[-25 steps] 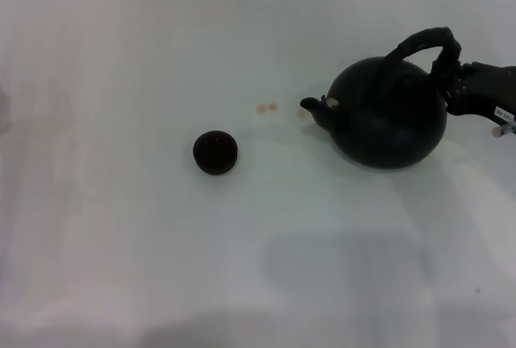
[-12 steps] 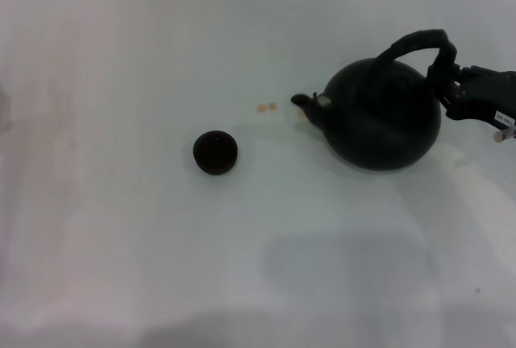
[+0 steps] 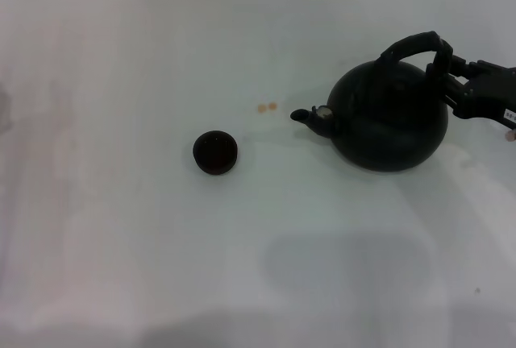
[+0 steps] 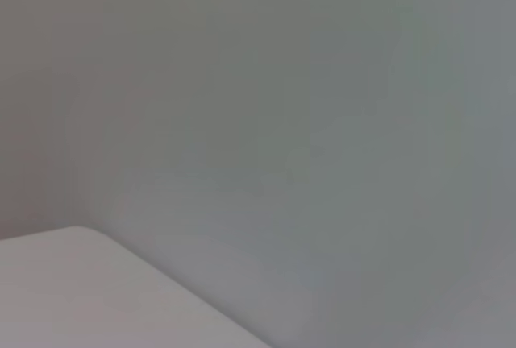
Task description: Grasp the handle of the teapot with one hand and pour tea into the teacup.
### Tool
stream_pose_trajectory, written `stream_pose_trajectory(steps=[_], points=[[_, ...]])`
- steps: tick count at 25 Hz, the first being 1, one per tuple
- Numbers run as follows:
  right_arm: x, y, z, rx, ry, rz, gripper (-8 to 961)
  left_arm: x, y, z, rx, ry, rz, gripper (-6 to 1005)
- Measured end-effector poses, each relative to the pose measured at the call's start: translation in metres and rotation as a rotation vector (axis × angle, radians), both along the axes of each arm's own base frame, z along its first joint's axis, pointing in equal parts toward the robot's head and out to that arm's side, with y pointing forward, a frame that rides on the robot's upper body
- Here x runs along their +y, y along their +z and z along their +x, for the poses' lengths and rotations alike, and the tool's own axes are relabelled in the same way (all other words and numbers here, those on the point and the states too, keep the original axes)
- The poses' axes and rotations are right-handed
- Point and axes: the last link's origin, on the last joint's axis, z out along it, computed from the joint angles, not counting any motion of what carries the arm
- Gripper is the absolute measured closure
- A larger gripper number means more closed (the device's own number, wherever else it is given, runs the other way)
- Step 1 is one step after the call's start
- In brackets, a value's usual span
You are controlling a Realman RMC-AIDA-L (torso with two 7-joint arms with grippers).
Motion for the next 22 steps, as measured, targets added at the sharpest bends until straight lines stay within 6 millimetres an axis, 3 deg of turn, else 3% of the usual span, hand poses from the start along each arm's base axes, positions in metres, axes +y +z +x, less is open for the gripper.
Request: stream_pose_trajectory(steps=[4, 15, 20, 22], points=[[-0.003, 0.006, 0.001, 0.024, 0.025, -0.02, 566, 0.0, 0.0, 0.0, 0.0, 0.0, 0.0, 387], [-0.02, 0.036, 0.025, 0.084, 0.036, -0.027, 408, 0.0, 0.0, 0.0, 0.0, -0.001, 0.001, 386], [-0.014, 0.047, 0.044, 0.12, 0.033, 0.067, 178, 0.0, -0.001, 0.001, 0.003, -0.005, -0.003, 386], [-0.008, 0.052, 0.05, 0.153, 0.042, 0.139, 152, 0.0, -0.001, 0.001, 0.004, -0.008, -0.006, 386]])
